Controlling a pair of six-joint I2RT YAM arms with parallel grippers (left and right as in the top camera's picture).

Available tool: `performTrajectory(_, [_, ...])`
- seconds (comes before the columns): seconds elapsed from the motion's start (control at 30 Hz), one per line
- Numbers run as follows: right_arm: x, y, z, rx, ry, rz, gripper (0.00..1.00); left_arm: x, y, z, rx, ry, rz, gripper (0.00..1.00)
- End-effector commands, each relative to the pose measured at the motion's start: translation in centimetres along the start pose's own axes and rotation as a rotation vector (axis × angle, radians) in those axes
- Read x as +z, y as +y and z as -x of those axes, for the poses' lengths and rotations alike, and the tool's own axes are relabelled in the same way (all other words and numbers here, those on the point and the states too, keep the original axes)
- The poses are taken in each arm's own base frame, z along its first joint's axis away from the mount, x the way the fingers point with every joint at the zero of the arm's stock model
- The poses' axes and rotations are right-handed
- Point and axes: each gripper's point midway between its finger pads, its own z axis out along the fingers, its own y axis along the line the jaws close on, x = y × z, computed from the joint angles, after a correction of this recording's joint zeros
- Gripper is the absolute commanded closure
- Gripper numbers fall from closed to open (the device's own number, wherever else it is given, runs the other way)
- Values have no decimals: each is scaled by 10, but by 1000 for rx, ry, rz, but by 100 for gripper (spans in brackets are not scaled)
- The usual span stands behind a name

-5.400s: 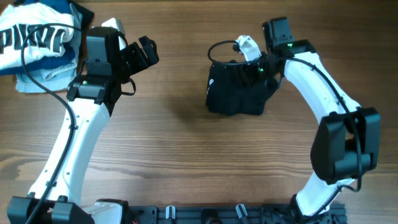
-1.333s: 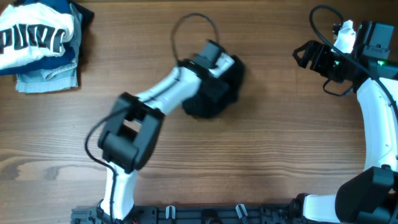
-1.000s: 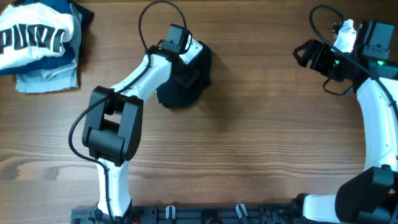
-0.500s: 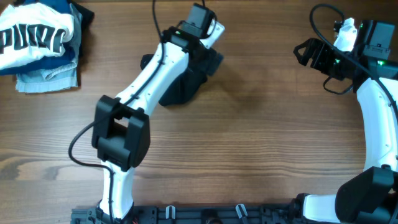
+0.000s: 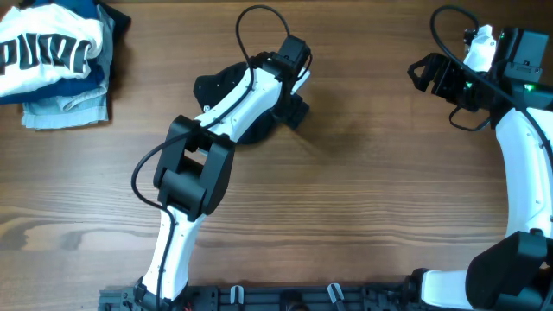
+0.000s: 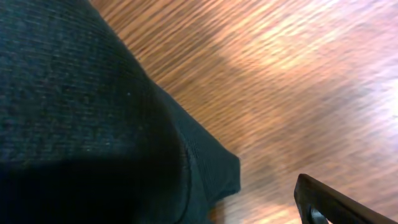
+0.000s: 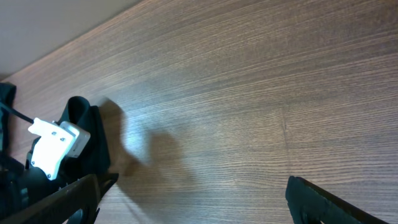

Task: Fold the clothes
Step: 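Lift the black bundle with the left gripper and carry it to the top-left stack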

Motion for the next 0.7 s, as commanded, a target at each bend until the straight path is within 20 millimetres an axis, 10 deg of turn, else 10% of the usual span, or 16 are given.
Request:
performTrajectory(0.0, [5, -4, -4, -7, 14, -12, 4, 28, 20, -19, -57, 81, 42, 1])
performTrajectory(0.33, [5, -4, -3, -8, 12, -12, 4, 56, 13, -25, -47, 107, 36, 58])
performTrajectory(0.43, [5, -4, -3, -9, 12, -13, 3, 64, 12, -24, -47, 100, 36, 92])
performTrajectory(0.67, [5, -4, -3, -11, 11, -13, 4, 20, 42, -5, -179, 23, 57, 96])
